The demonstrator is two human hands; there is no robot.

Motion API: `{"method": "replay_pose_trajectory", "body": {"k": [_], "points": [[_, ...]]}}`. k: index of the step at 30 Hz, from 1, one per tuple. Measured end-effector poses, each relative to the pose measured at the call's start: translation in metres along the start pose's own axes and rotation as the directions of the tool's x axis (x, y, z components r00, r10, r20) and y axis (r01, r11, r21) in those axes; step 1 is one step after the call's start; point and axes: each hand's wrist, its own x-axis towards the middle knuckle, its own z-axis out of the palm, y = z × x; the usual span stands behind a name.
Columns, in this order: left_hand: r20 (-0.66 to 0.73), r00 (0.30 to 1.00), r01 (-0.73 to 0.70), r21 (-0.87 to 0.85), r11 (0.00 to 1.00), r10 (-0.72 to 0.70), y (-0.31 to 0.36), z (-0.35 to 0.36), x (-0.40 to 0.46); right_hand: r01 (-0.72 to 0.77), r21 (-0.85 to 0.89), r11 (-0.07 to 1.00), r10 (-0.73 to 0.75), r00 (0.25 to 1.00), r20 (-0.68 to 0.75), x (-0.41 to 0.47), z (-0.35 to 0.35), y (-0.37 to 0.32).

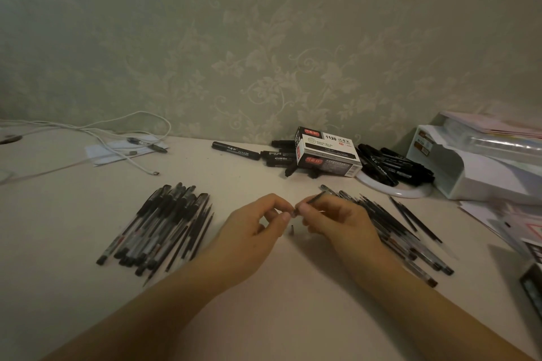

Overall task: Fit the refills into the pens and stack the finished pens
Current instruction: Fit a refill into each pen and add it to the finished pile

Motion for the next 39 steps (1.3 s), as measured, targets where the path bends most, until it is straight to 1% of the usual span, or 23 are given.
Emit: {"method": "replay_pose_trajectory", "body": {"k": [2,3,5,7,9,11,13,16,20,23,26,27,28,29,31,33,35,39], "points": [[-0.011,1.0,-0.007,-0.028,1.0,0.007,-0.001,-0.001,0.0,0.059,-0.116,0.991,-0.05,0.996,0.076,-0.002,0.002,-0.001],[-0.017,1.0,-0.006,-0.048,0.999,0.005,-0.001,-0.001,0.001,0.076,-0.168,0.983,-0.062,0.994,0.086,-0.004,0.004,-0.001],[-0.028,1.0,0.003,-0.065,0.998,-0.005,-0.001,-0.002,0.001,0.116,-0.323,0.939,-0.1,0.993,0.066,-0.006,0.005,0.0],[-0.046,0.999,-0.003,-0.057,0.998,0.0,-0.001,-0.003,0.002,0.166,-0.465,0.87,-0.152,0.986,0.069,-0.006,0.006,0.001],[-0.061,0.998,-0.01,-0.047,0.999,0.007,-0.001,-0.004,0.002,0.201,-0.543,0.815,-0.203,0.978,0.058,-0.005,0.005,0.003],[-0.065,0.998,-0.01,-0.035,0.999,0.008,-0.001,-0.004,0.002,0.183,-0.572,0.8,-0.217,0.976,0.009,-0.003,0.001,0.004],[-0.071,0.997,-0.012,-0.035,0.999,0.01,-0.001,-0.004,0.002,0.153,-0.582,0.799,-0.195,0.981,-0.01,-0.002,-0.001,0.005],[-0.094,0.996,0.002,-0.033,0.999,-0.005,-0.002,-0.005,0.003,0.161,-0.601,0.783,-0.176,0.984,0.035,-0.002,-0.002,0.007],[-0.105,0.994,0.026,0.018,1.0,-0.024,-0.003,-0.008,0.004,0.194,-0.635,0.748,-0.157,0.981,0.115,-0.003,-0.001,0.007],[-0.098,0.995,0.04,0.057,0.998,-0.035,-0.003,-0.008,0.004,0.245,-0.662,0.709,-0.176,0.969,0.17,-0.003,0.001,0.007],[-0.073,0.997,0.032,0.11,0.993,-0.024,-0.002,-0.007,0.002,0.26,-0.663,0.702,-0.187,0.966,0.181,-0.002,0.002,0.008],[-0.064,0.998,0.019,0.116,0.993,-0.012,-0.002,-0.007,0.001,0.24,-0.647,0.724,-0.18,0.971,0.158,-0.002,0.001,0.009],[-0.057,0.998,0.008,0.124,0.992,-0.001,-0.002,-0.007,0.001,0.201,-0.603,0.772,-0.166,0.979,0.114,-0.002,0.0,0.009],[-0.052,0.999,0.0,0.139,0.99,0.007,-0.002,-0.007,0.001,0.15,-0.526,0.837,-0.143,0.988,0.054,-0.001,-0.002,0.009],[-0.044,0.999,-0.009,0.173,0.985,0.017,-0.003,-0.007,0.001,0.064,-0.315,0.947,-0.086,0.995,-0.056,0.002,-0.005,0.008],[-0.043,0.999,-0.018,0.185,0.983,0.026,-0.003,-0.006,0.001,0.039,-0.131,0.991,-0.053,0.993,-0.108,0.003,-0.006,0.007],[-0.036,0.999,-0.027,0.192,0.981,0.035,-0.003,-0.006,0.001,0.047,-0.052,0.998,-0.051,0.995,-0.089,0.004,-0.005,0.006],[-0.003,0.999,-0.053,0.179,0.982,0.055,-0.002,-0.006,0.0,0.061,-0.091,0.994,-0.057,0.997,0.045,0.003,-0.002,0.008]]}}
